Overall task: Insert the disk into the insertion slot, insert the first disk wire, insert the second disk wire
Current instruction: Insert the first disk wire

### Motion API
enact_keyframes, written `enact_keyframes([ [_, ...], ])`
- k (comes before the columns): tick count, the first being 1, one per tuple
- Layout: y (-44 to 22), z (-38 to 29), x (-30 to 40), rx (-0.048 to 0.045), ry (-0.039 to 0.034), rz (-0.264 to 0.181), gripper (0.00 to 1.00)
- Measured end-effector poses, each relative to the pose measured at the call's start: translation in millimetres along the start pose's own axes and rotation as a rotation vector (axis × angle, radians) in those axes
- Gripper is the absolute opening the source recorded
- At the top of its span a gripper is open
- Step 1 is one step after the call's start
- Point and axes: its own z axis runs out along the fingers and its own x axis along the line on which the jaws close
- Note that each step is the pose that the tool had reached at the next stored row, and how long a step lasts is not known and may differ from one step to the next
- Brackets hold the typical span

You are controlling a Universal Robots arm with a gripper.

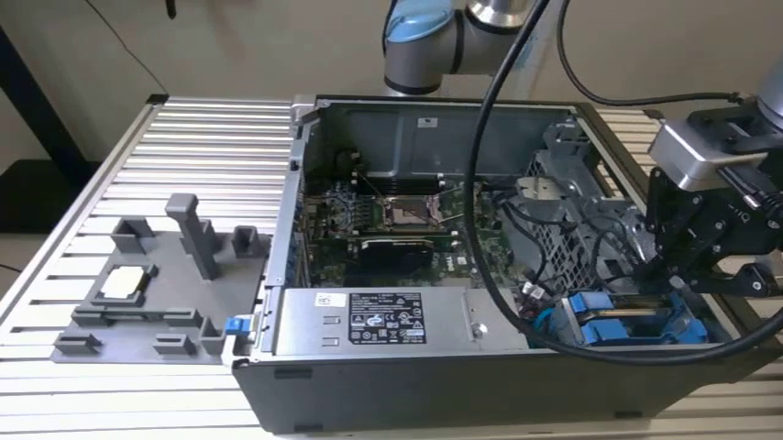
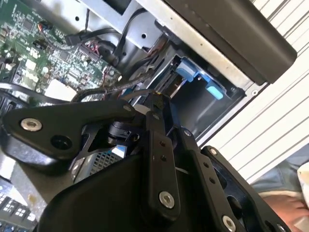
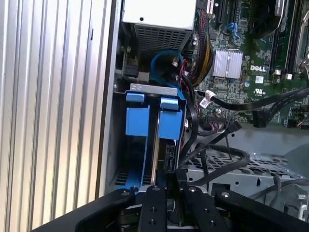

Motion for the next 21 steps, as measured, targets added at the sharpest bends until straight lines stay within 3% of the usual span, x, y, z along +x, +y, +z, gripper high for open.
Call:
enact_keyframes([
  [2, -0.4, 0.7, 0.0, 0.0121, 0.0012, 0.0, 0.19],
  [7, -0.4, 2.4, 0.1, 0.0125, 0.0012, 0.004, 0.19],
  [13, -0.5, 8.9, 0.4, 0.0155, 0.0036, 0.099, 0.19],
  [19, -7.0, 11.0, 0.0, 0.0124, 0.0036, 0.109, 0.19],
  [21, -7.2, 11.1, -0.9, 0.0063, 0.0047, 0.11, 0.19],
])
